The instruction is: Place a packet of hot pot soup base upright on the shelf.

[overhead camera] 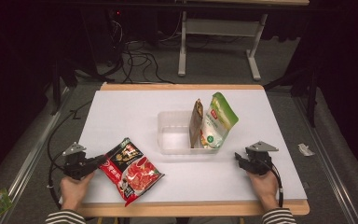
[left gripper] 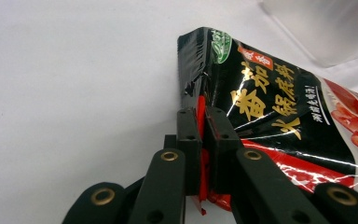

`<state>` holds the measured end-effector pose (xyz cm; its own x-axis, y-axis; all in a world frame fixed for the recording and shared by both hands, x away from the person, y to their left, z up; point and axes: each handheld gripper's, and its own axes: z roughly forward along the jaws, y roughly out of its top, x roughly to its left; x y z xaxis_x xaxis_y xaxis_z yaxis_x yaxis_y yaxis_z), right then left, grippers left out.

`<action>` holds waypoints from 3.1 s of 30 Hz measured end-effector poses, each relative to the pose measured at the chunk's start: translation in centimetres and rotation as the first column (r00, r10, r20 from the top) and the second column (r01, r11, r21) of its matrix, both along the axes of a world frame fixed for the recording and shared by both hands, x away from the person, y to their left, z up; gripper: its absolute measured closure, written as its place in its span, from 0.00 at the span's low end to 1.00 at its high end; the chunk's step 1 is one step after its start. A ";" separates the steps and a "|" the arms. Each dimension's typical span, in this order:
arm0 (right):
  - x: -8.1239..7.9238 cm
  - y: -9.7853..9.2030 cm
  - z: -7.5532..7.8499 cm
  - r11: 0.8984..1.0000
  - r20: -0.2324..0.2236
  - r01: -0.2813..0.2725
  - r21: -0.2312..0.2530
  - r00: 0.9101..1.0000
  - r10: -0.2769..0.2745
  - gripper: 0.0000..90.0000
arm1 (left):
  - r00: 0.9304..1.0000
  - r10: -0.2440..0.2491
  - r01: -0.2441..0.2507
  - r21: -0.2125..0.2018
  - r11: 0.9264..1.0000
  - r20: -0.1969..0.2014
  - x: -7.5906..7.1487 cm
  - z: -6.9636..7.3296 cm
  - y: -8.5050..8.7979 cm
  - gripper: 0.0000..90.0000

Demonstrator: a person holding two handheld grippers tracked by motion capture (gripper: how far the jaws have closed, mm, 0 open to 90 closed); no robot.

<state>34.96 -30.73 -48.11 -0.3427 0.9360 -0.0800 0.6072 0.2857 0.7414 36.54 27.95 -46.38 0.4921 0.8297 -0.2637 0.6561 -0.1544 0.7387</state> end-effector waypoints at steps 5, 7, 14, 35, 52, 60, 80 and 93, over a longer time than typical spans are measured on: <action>0.0 0.0 0.0 1.000 0.000 0.000 0.000 1.000 0.000 0.53 | 1.000 -0.009 0.009 0.009 1.000 0.011 -0.2 1.1 -0.2 0.96; 0.0 0.0 0.0 1.000 -0.001 0.003 0.004 1.000 -0.003 0.53 | 1.000 -0.008 0.008 0.004 1.000 0.017 -0.3 1.5 -0.3 0.96; 0.0 0.0 0.0 1.000 0.000 0.002 0.003 1.000 -0.002 0.53 | 0.999 -0.022 0.022 -0.003 1.000 0.046 -0.5 3.9 -1.1 0.97; -0.1 0.1 0.0 1.000 0.005 0.000 -0.004 1.000 0.000 0.52 | 0.971 -0.155 0.168 -0.055 0.984 0.183 -1.8 11.7 -5.7 0.99; -0.1 0.1 0.0 1.000 0.008 0.000 -0.010 1.000 0.000 0.51 | 0.942 -0.226 0.239 -0.020 0.971 0.248 -2.8 15.5 -8.3 1.00; -0.1 0.2 0.0 1.000 0.009 -0.003 -0.010 1.000 0.003 0.51 | 0.939 -0.236 0.245 -0.004 0.970 0.250 -2.7 16.3 -8.7 1.00; -0.2 0.2 0.0 1.000 0.011 -0.008 -0.017 1.000 0.008 0.51 | 0.920 -0.268 0.284 -0.015 0.959 0.285 -2.4 19.5 -10.1 1.00; -0.2 0.3 0.0 1.000 0.014 -0.011 -0.020 1.000 0.011 0.51 | 0.905 -0.294 0.320 -0.034 0.947 0.307 -1.2 21.7 -12.3 1.00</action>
<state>34.77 -30.47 -48.15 -0.3514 0.9305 -0.1033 0.5933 0.3066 0.7443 35.29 15.69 -24.67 0.7844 0.6068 -0.1281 0.3374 -0.2443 0.9091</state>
